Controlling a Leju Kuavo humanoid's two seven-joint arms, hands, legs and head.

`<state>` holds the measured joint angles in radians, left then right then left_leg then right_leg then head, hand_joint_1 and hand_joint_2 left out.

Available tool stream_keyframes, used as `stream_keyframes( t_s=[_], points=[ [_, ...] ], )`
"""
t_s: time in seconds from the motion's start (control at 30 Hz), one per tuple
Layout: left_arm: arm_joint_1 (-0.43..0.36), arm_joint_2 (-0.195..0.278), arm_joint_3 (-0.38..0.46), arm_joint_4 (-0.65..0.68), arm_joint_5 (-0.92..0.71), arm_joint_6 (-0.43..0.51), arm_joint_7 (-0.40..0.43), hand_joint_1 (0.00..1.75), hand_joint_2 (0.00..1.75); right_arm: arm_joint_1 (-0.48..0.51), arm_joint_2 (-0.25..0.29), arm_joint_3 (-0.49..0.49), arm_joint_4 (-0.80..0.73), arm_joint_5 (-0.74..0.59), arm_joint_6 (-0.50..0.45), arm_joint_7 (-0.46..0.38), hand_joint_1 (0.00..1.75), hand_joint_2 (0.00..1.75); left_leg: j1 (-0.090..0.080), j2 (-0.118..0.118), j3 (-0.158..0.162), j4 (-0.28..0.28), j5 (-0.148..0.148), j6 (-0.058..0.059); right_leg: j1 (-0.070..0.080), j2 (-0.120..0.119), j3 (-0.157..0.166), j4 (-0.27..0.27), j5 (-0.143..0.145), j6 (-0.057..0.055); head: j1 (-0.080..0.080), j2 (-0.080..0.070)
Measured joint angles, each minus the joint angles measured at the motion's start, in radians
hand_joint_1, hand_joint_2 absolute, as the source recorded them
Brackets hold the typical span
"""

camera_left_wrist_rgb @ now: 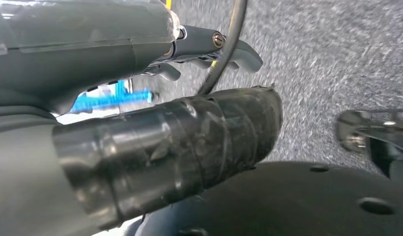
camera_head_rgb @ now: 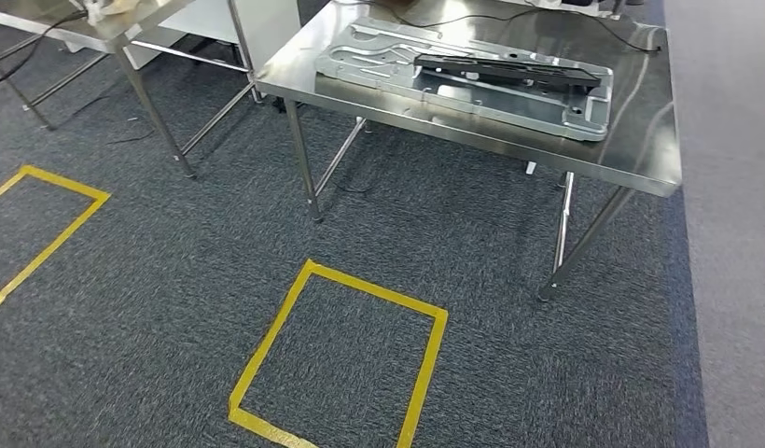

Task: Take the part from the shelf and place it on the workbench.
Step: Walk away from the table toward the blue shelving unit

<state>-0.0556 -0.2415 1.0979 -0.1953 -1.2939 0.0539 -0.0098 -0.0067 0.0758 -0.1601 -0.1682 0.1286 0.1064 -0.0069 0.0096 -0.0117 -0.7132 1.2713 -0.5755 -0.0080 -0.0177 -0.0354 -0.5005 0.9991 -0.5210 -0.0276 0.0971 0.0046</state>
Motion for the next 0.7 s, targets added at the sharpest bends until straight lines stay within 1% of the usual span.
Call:
stream_keyframes(
  t_s=[0.03,0.07,0.1,0.13,0.17,0.2,0.23,0.27,0.3,0.33,0.37,0.4,0.43,0.47,0.5,0.53,0.57,0.6,0.63,0.67,0.7],
  points=[
    [0.001,0.0,0.0,0.0,0.001,0.001,0.001,0.0,0.0,0.001,0.0,0.0,0.0,0.0,0.0,0.0,0.0,1.75,0.004,0.004,-0.006,0.022,-0.003,-0.005,0.0,-0.016,-0.001,0.0,0.0,0.001,0.0,0.0],
    [0.002,0.0,0.0,0.0,0.001,0.001,0.001,0.0,0.0,0.0,0.0,0.0,0.001,0.0,0.0,0.0,0.0,1.75,0.007,0.01,0.009,0.005,0.013,-0.008,0.0,-0.03,-0.001,0.001,-0.002,0.002,0.0,0.0],
    [0.002,0.0,0.0,0.0,0.001,0.002,0.002,0.0,0.0,-0.001,0.0,0.0,0.001,0.0,0.0,0.0,0.0,1.75,0.01,0.02,0.043,-0.049,0.041,-0.009,-0.001,-0.043,0.001,0.001,-0.003,0.005,0.0,0.0],
    [0.002,0.0,0.0,0.0,0.002,0.002,0.003,0.0,0.0,-0.001,0.0,0.0,0.001,0.0,0.0,0.0,0.0,1.75,0.011,0.04,0.085,-0.122,0.068,-0.009,-0.002,-0.054,0.004,0.002,-0.006,0.01,0.0,0.0],
    [0.001,0.0,0.0,0.0,0.002,0.002,0.002,0.0,0.0,-0.001,0.0,0.0,0.001,0.0,0.0,-0.001,0.0,1.75,0.008,0.063,0.122,-0.186,0.087,-0.006,0.0,-0.065,0.007,0.004,-0.01,0.016,0.0,0.0],
    [0.0,0.0,0.0,0.0,0.002,0.001,0.002,0.0,0.0,-0.002,0.0,0.0,0.001,0.0,0.0,-0.001,0.0,1.75,0.004,0.078,0.145,-0.23,0.096,0.0,0.002,-0.075,0.009,0.005,-0.012,0.022,0.0,0.0],
    [0.0,0.0,0.0,0.0,0.003,0.001,0.001,0.0,0.0,-0.003,0.0,0.0,0.001,0.0,0.0,-0.002,0.0,1.75,0.0,0.085,0.154,-0.25,0.096,0.007,0.005,-0.085,0.011,0.006,-0.014,0.029,0.0,0.0],
    [0.0,0.0,0.0,0.0,0.003,0.001,0.0,0.0,0.0,-0.004,0.0,0.0,0.001,0.0,0.0,-0.003,0.0,1.75,-0.004,0.078,0.151,-0.252,0.096,0.014,0.007,-0.094,0.013,0.005,-0.014,0.035,0.0,0.0],
    [0.001,0.0,0.0,0.0,0.003,0.001,0.0,0.0,0.0,-0.007,0.0,0.0,0.001,0.0,0.0,-0.004,0.0,1.75,-0.004,0.066,0.151,-0.255,0.098,0.021,0.007,-0.101,0.016,0.003,-0.015,0.041,0.001,0.0],
    [0.002,0.0,0.0,0.0,0.003,0.001,0.0,0.0,0.0,-0.01,0.0,0.0,0.001,0.0,0.0,-0.004,0.0,1.75,-0.002,0.056,0.151,-0.259,0.101,0.027,0.004,-0.091,0.018,0.007,-0.021,0.047,0.001,0.0],
    [0.002,-0.001,0.0,0.0,0.003,0.0,-0.001,0.0,0.0,-0.011,0.0,0.0,0.001,0.0,0.0,-0.005,0.0,1.75,-0.001,0.046,0.152,-0.264,0.105,0.034,0.002,-0.068,0.012,0.023,-0.036,0.052,0.001,0.0],
    [0.001,-0.001,0.0,0.0,0.003,0.0,-0.001,0.0,0.0,-0.01,-0.001,0.0,0.0,0.0,0.001,-0.006,0.0,1.75,0.001,0.035,0.153,-0.269,0.109,0.042,-0.001,-0.036,-0.004,0.061,-0.062,0.056,0.001,0.0],
    [0.0,-0.001,0.0,0.0,0.003,0.0,-0.001,0.0,0.0,-0.009,-0.001,-0.001,0.0,-0.001,0.001,-0.007,0.0,1.75,0.001,0.025,0.151,-0.27,0.112,0.048,-0.002,-0.002,-0.031,0.119,-0.096,0.056,0.001,0.0],
    [-0.002,-0.001,0.0,0.0,0.003,0.0,-0.001,0.0,0.0,-0.008,-0.001,-0.001,0.001,-0.001,0.001,-0.008,0.0,1.75,-0.001,0.013,0.148,-0.27,0.114,0.052,-0.002,0.019,-0.065,0.187,-0.128,0.056,0.001,0.0],
    [-0.002,-0.001,0.0,0.0,0.002,0.0,-0.002,0.0,0.0,-0.007,-0.001,-0.001,0.001,-0.002,0.001,-0.008,0.0,1.75,-0.002,-0.002,0.146,-0.27,0.115,0.055,-0.001,0.028,-0.097,0.247,-0.149,0.055,0.001,0.0],
    [-0.002,-0.001,0.0,0.0,0.001,0.002,-0.002,0.0,0.0,-0.006,-0.001,-0.001,0.001,-0.002,0.0,-0.008,0.0,1.75,-0.004,-0.016,0.145,-0.269,0.115,0.056,-0.001,0.032,-0.117,0.281,-0.151,0.053,0.001,0.0],
    [-0.001,-0.001,0.0,0.0,0.0,0.004,-0.002,0.0,0.0,-0.005,-0.001,-0.001,0.001,-0.002,0.0,-0.008,0.0,1.75,-0.005,-0.032,0.144,-0.266,0.116,0.056,0.0,0.035,-0.119,0.278,-0.132,0.051,0.001,0.0],
    [0.0,-0.001,0.0,0.0,-0.002,0.008,-0.002,0.0,0.0,-0.004,-0.001,-0.002,0.002,-0.002,0.0,-0.008,0.0,1.75,-0.006,-0.048,0.145,-0.264,0.115,0.056,0.0,0.04,-0.105,0.238,-0.096,0.047,0.001,0.0],
    [0.0,-0.001,0.0,0.0,-0.003,0.01,-0.002,0.0,0.0,-0.003,-0.001,-0.002,0.002,-0.002,0.0,-0.008,0.0,1.75,-0.006,-0.063,0.144,-0.261,0.115,0.056,0.001,0.056,-0.079,0.173,-0.055,0.042,0.001,0.0],
    [0.0,-0.002,-0.001,0.0,-0.004,0.013,-0.002,0.0,0.0,-0.002,-0.002,-0.002,0.002,-0.002,0.0,-0.008,0.0,1.75,-0.008,-0.075,0.141,-0.256,0.114,0.053,0.001,0.08,-0.055,0.108,-0.025,0.037,0.001,0.0],
    [-0.001,-0.003,-0.001,0.0,-0.004,0.014,-0.002,0.0,0.0,-0.002,-0.002,-0.003,0.002,-0.002,0.0,-0.008,0.0,1.75,-0.008,-0.087,0.137,-0.252,0.115,0.049,0.002,0.099,-0.037,0.06,-0.007,0.033,0.001,0.0]
  ],
)
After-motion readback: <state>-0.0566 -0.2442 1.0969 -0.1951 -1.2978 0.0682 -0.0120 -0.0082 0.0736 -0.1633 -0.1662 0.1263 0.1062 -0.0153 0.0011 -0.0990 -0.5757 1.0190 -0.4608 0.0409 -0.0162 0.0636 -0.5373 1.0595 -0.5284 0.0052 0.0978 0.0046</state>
